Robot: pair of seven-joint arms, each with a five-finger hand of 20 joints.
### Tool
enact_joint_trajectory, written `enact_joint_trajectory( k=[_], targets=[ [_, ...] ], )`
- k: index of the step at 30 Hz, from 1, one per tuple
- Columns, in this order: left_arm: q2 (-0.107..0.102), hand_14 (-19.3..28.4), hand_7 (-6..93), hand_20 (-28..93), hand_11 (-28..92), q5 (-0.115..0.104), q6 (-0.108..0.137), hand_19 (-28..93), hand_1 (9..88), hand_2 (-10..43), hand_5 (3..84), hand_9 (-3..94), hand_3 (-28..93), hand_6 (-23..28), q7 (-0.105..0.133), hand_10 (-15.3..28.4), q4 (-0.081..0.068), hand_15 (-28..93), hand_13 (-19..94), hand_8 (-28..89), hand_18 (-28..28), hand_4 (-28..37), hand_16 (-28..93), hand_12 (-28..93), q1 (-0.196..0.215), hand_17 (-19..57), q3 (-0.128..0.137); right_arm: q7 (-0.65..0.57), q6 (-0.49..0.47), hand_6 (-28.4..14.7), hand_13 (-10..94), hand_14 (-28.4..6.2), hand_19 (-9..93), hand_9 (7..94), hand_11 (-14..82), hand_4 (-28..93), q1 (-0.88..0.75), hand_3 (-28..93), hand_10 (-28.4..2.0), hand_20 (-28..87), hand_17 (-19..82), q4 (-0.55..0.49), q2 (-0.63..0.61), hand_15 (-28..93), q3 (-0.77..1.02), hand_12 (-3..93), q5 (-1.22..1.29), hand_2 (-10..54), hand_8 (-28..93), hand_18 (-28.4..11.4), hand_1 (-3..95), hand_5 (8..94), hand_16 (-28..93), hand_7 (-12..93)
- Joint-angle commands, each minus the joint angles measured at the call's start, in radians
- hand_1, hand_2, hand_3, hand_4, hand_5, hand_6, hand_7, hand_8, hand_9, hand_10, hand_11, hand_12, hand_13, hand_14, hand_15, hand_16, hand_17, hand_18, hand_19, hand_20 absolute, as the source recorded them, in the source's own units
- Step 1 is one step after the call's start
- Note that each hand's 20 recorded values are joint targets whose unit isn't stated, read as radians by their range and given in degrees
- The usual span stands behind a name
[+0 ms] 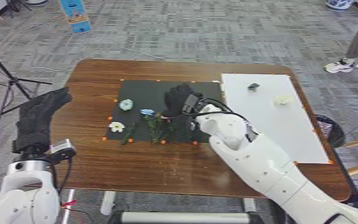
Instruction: Arrange flowers
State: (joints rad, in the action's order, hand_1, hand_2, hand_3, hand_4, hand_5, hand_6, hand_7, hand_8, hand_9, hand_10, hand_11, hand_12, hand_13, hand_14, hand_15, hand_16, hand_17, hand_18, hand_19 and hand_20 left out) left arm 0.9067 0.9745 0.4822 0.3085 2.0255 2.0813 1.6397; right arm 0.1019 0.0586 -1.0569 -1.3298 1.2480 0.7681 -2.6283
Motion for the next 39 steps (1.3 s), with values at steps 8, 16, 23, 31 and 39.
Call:
enact_joint_trajectory(
  k=[8, 16, 23, 31, 39],
  targets=[
    [-0.17, 12.6, 16.3, 17, 20, -0.001, -0.097, 6, 29.4, 22.6, 53.0, 53.0, 72, 3.3, -0.035, 13.4, -0.009, 13, 41, -9, 7.4, -28.3, -3, 9, -0.057, 10.6, 0.001, -0.022, -0.006, 1.9, 76, -12.2, 80, 86.0, 36.6, -15, 0.105, 66, -12.1, 65, 35, -0.11, -0.137, 71, -0.062, 29.7, 0.095, -5.8, -11, -26.5, 25.2, 75.2, 43, 22],
    [-0.284, 12.6, 16.4, 17, 20, 0.0, -0.146, 6, 29.4, 22.5, 52.8, 52.9, 72, 3.2, -0.048, 13.4, -0.021, 13, 41, -9, 7.7, -28.3, -3, 9, -0.121, 10.5, -0.001, -0.033, -0.032, 2.0, 75, -12.5, 79, 85.0, 36.1, -16, 0.088, 66, -12.6, 65, 34, -0.227, -0.27, 70, -0.034, 29.4, 0.163, -5.1, -11, -26.4, 24.8, 74.1, 42, 22],
    [-0.281, 12.7, 16.4, 17, 20, 0.001, -0.147, 6, 29.6, 22.5, 52.8, 52.8, 71, 3.2, -0.046, 13.4, -0.008, 13, 41, -9, 7.7, -28.3, -3, 9, -0.107, 10.5, 0.013, -0.056, 0.024, 1.4, 71, -13.1, 71, 78.1, 29.7, -16, -0.035, 67, -13.7, 62, 29, -0.272, -0.39, 58, 0.112, 27.4, 0.186, -4.3, -10, -24.8, 24.5, 67.8, 38, 23],
    [-0.243, 13.0, 16.6, 17, 20, 0.002, -0.137, 8, 29.5, 22.3, 52.7, 52.8, 72, 3.1, -0.047, 13.4, 0.01, 14, 40, -9, 9.5, -28.3, -2, 10, -0.056, 9.6, 0.041, -0.045, 0.119, -1.2, 57, -16.0, 55, 60.9, 21.3, -18, -0.17, 70, -14.4, 54, 20, -0.165, -0.443, 43, 0.329, 24.6, 0.092, -8.7, -9, -23.3, 22.8, 52.2, 33, 21],
    [-0.187, 14.1, 17.4, 18, 21, 0.007, -0.113, 11, 28.4, 16.1, 52.0, 52.2, 72, 2.7, -0.03, 13.0, 0.038, 16, 40, -9, 11.8, -27.8, -1, 10, 0.012, 7.5, 0.081, -0.034, 0.034, -2.6, 55, -16.3, 55, 54.4, 19.6, -20, -0.286, 69, -15.0, 53, 20, -0.093, -0.419, 39, 0.53, 23.9, 0.011, -9.5, -8, -23.8, 18.2, 42.5, 31, 20]
  ],
)
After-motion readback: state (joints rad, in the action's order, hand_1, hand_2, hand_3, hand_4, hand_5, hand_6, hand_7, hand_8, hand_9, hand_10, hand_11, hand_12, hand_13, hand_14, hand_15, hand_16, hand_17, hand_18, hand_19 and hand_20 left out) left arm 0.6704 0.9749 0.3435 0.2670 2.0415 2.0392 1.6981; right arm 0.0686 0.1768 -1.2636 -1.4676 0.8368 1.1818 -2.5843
